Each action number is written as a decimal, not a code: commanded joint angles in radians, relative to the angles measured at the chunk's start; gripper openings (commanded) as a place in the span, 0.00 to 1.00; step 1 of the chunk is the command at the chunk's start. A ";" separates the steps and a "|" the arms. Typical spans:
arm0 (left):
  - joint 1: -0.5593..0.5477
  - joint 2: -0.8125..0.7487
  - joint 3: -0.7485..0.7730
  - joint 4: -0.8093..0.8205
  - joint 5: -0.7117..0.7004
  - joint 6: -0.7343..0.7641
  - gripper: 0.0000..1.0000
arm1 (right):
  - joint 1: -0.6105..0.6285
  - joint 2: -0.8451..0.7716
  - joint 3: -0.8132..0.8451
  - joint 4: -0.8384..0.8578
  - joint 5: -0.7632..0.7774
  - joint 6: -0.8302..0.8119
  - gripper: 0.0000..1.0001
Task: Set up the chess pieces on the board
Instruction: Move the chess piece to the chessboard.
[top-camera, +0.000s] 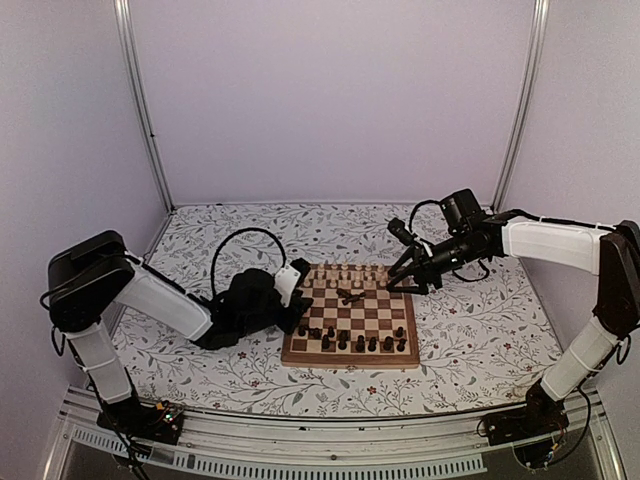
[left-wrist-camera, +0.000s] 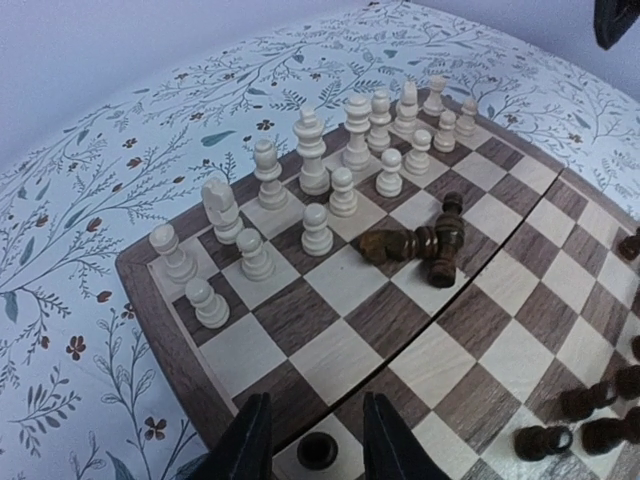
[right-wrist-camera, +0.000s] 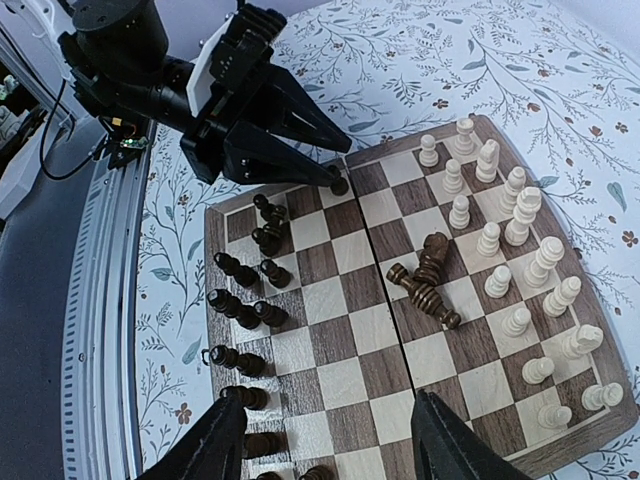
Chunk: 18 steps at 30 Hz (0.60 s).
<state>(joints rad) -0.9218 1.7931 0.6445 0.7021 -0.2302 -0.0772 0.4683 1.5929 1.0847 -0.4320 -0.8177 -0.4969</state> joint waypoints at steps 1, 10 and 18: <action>0.012 -0.051 0.130 -0.254 0.091 -0.070 0.36 | -0.005 0.002 -0.017 0.013 -0.012 -0.013 0.59; 0.018 -0.016 0.374 -0.718 0.101 -0.145 0.39 | -0.006 -0.011 -0.025 0.008 -0.001 -0.027 0.59; 0.020 -0.103 0.412 -0.893 0.219 -0.034 0.35 | -0.019 -0.039 -0.038 0.007 0.003 -0.038 0.59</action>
<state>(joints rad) -0.9096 1.7596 1.0351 -0.0387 -0.1001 -0.1864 0.4660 1.5921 1.0641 -0.4324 -0.8169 -0.5179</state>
